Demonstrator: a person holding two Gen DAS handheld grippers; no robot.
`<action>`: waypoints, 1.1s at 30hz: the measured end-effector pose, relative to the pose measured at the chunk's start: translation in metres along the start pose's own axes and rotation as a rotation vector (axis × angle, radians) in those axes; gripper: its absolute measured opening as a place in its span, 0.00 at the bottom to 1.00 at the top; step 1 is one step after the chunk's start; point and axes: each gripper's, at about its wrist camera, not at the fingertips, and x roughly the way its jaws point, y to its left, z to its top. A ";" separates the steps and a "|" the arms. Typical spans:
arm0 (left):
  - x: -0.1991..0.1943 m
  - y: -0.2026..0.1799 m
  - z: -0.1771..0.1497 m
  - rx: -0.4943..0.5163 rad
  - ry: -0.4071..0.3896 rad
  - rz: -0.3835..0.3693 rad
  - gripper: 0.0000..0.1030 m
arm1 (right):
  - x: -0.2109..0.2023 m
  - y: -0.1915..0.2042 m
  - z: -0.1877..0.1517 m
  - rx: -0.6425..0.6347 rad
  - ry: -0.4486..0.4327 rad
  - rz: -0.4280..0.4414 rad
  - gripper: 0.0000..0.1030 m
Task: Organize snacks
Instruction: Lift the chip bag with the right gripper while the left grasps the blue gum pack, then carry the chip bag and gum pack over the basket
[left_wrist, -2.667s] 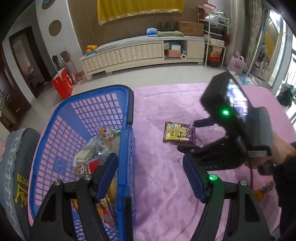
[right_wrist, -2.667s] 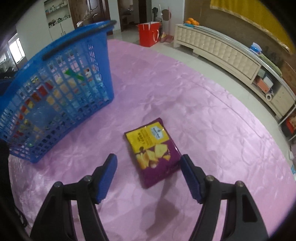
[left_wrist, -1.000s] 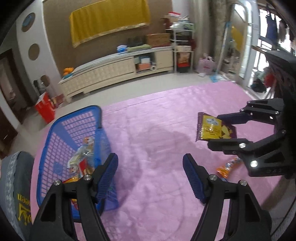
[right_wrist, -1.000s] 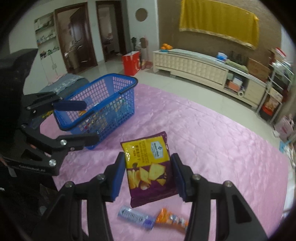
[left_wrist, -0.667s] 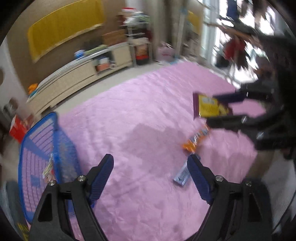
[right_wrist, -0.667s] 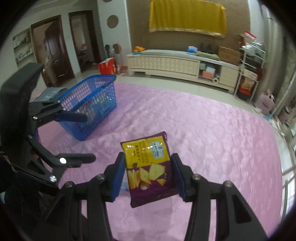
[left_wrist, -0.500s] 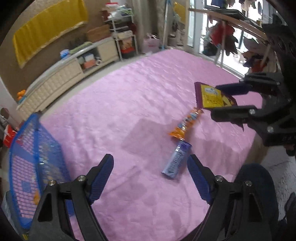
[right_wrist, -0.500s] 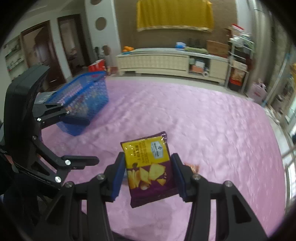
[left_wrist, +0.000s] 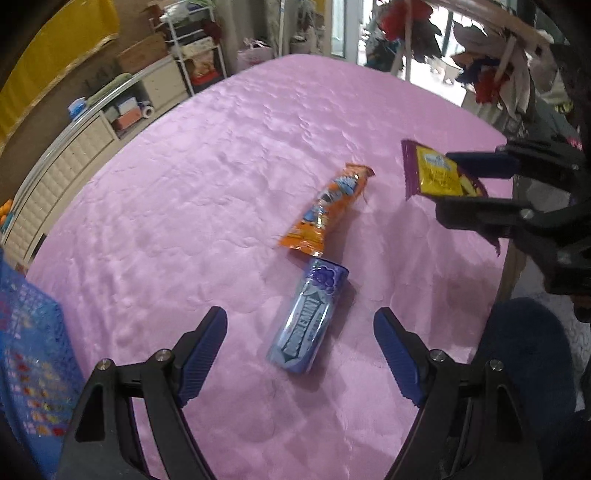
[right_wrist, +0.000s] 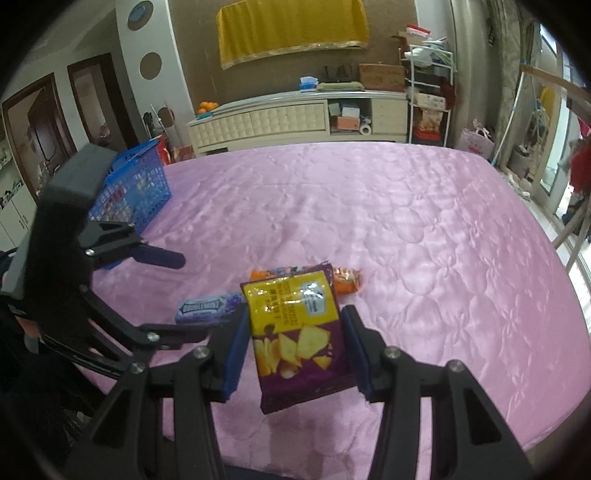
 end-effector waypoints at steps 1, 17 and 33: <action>0.004 -0.001 0.001 0.006 0.001 0.008 0.78 | 0.002 -0.001 -0.002 0.003 0.004 -0.003 0.52; 0.030 -0.010 0.006 0.013 0.082 -0.034 0.34 | 0.000 -0.015 -0.014 0.066 -0.012 -0.019 0.52; -0.016 0.005 -0.008 -0.110 -0.028 0.035 0.31 | -0.020 0.006 0.005 0.047 -0.038 -0.023 0.52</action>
